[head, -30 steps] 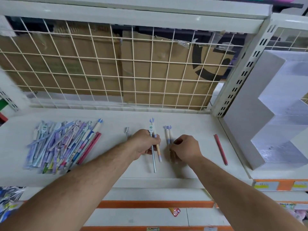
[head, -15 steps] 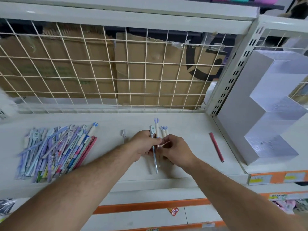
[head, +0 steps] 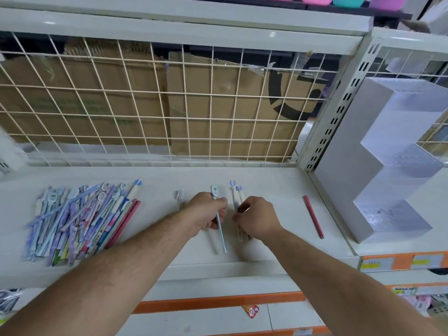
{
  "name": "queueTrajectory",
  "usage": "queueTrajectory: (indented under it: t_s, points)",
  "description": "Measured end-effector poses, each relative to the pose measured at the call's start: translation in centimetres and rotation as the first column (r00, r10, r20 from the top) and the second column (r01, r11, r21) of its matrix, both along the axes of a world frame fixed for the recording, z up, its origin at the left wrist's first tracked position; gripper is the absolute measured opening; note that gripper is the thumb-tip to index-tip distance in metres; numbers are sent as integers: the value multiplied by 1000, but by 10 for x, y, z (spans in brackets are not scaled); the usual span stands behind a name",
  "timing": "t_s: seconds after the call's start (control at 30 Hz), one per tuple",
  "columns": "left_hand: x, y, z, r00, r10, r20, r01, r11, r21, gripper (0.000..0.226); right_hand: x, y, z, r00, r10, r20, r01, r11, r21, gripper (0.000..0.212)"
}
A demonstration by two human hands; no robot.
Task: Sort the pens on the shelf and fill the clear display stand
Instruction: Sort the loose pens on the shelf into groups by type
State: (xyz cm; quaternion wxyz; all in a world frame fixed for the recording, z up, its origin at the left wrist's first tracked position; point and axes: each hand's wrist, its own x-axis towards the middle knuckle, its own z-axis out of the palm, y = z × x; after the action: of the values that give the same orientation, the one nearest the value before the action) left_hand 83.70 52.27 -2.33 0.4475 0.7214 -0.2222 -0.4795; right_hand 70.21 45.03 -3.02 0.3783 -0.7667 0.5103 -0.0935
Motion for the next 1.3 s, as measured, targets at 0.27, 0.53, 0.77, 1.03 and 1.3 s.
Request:
queueTrajectory:
  t_s: [0.27,0.53,0.77,1.03,1.3]
  points:
    - [7,8,1,1000,3,18,-3,1000,31,13,13,0,-9,975,19,-221,-54,987,-152,10]
    - [13,13,3,1000,24,-2,-24,1000,-2,10,17,15,5,996,27,79,-25,999,-29,3]
    - [27,28,6,995,90,38,-86,992,-92,23,31,40,11,959,69,275,-126,972,196,12]
    - [60,59,5,841,-12,540,-24,998,60,26,61,60,0,983,66,173,-90,987,134,10]
    - [96,99,0,647,-163,745,26,981,192,6,93,74,-9,997,23,68,-28,997,73,2]
